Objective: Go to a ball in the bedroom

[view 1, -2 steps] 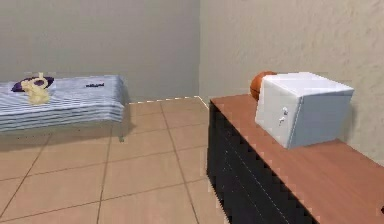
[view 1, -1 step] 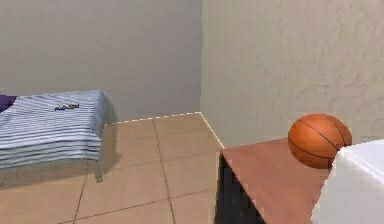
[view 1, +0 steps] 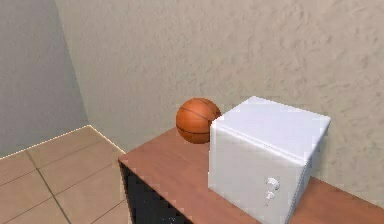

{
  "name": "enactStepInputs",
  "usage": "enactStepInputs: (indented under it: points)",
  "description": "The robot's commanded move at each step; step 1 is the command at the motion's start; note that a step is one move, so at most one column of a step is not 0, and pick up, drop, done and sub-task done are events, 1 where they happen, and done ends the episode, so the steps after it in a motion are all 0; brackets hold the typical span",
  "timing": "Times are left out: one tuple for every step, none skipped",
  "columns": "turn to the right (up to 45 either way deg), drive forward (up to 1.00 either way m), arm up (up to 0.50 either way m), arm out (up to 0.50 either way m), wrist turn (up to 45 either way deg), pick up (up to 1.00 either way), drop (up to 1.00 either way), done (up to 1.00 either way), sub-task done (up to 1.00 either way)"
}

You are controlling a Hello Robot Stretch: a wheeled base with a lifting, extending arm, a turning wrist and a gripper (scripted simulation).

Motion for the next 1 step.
enactStepInputs:
  points:
    - [0.0, 0.0, 0.0, 0.0, 0.0, 0.0, 0.0, 1.0, 0.0]
